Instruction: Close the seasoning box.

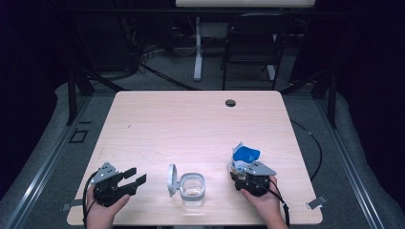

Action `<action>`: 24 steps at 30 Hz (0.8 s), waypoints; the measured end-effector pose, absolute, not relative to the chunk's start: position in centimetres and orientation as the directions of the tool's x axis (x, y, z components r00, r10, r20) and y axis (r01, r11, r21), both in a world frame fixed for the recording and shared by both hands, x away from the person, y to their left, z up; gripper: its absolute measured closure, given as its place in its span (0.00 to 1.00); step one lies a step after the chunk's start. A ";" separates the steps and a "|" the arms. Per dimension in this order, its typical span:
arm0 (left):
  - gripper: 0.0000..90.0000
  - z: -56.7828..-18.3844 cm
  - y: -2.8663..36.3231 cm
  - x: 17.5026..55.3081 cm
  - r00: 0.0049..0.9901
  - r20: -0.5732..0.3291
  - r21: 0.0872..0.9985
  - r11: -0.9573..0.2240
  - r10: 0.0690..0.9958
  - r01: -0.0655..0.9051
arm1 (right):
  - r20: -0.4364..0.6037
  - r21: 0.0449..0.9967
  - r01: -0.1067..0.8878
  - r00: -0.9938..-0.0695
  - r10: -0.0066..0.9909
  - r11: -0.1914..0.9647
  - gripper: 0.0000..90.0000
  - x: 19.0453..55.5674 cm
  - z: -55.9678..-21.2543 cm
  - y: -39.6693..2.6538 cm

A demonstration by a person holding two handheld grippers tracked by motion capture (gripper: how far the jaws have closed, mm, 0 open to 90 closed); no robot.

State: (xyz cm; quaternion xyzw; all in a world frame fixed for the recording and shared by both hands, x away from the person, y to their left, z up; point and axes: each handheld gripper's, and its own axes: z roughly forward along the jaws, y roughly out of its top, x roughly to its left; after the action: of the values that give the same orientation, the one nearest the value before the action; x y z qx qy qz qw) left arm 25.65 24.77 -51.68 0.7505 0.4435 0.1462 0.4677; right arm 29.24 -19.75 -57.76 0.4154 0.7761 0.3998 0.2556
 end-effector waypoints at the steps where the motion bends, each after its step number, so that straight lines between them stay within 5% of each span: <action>1: 0.53 -51.7 24.8 25.7 0.564 -0.195 0.832 -0.168 0.803 0.528 | -0.064 0.833 0.440 -0.525 0.848 0.336 0.41 29.2 -57.8 -19.8; 24: 0.53 -51.8 24.8 25.7 0.562 -0.189 0.831 -0.173 0.805 0.528 | -0.072 0.827 0.432 -0.552 0.831 0.359 0.44 29.5 -57.5 -19.8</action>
State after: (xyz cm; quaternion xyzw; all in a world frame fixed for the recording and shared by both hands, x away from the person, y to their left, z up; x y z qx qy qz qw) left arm 25.69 24.79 -51.79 0.7511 0.4438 0.1490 0.4654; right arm 29.51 -19.83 -57.46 0.4017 0.7855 0.3989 0.2499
